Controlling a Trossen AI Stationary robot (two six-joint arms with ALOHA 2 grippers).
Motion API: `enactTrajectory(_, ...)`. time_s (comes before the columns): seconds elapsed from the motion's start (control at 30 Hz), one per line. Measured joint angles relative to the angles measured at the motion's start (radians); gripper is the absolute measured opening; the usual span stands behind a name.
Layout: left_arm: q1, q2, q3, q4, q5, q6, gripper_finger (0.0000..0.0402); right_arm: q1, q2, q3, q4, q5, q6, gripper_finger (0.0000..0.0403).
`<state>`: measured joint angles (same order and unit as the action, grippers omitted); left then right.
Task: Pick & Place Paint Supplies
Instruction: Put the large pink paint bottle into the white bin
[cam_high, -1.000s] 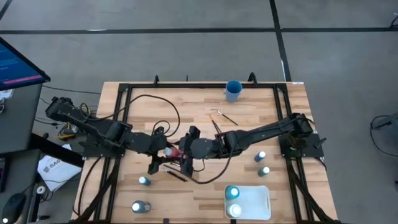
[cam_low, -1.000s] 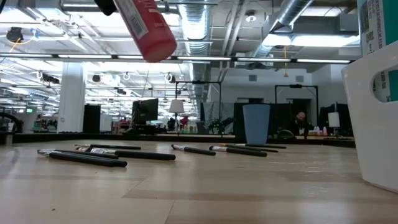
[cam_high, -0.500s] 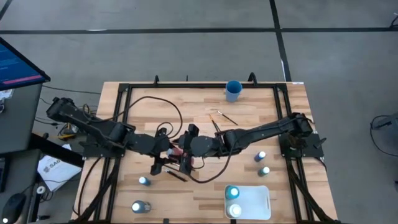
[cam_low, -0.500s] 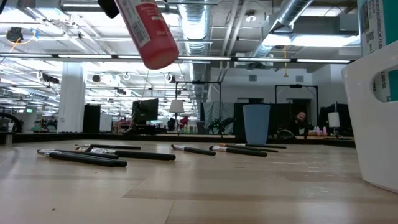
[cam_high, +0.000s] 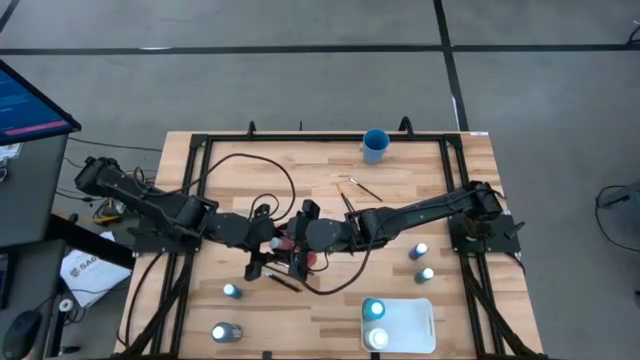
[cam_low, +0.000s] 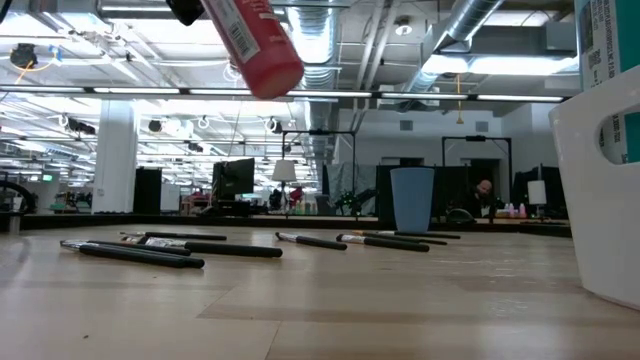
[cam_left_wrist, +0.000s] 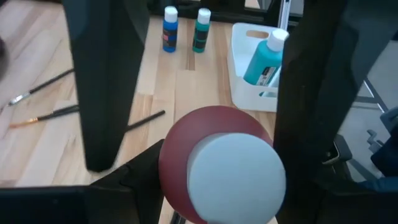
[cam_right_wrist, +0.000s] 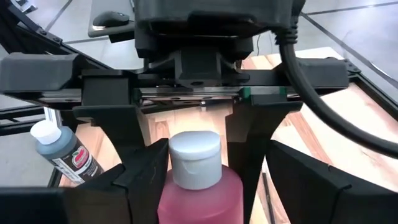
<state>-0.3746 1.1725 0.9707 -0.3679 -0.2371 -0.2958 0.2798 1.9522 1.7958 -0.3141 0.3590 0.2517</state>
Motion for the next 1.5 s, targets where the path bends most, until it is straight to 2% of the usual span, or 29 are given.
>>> enactTrajectory(0.3, 0.009, 0.0, 0.0, 0.012, 0.001, 0.001, 0.0218, 0.0, 0.0, 0.0, -0.011, -0.007, -0.013, 0.0257)
enactTrajectory(0.6, 0.029, 0.0, 0.0, 0.018, 0.003, 0.001, 0.0218, 0.001, -0.001, 0.0, -0.022, -0.008, -0.027, 0.0211)
enactTrajectory(0.7, 0.03, 0.0, 0.0, 0.018, 0.001, 0.001, 0.0218, -0.003, -0.001, 0.0, -0.022, -0.012, -0.042, 0.0188)
enactTrajectory(0.87, 0.03, 0.0, -0.001, 0.031, 0.0, 0.006, 0.0218, -0.003, -0.001, 0.0, -0.02, -0.028, -0.046, 0.0119)
enactTrajectory(0.93, 0.03, 0.001, 0.0, 0.031, 0.001, 0.005, 0.0218, -0.001, -0.001, 0.0, -0.022, -0.027, -0.047, 0.0105)
enactTrajectory(1.23, 0.03, 0.001, -0.001, 0.031, 0.001, 0.005, 0.0221, 0.002, -0.001, 0.0, -0.022, -0.019, -0.046, 0.0105)
enactTrajectory(1.5, 0.03, -0.007, 0.003, 0.043, 0.002, 0.004, 0.0266, 0.014, -0.014, -0.003, -0.023, 0.012, -0.042, 0.0105)
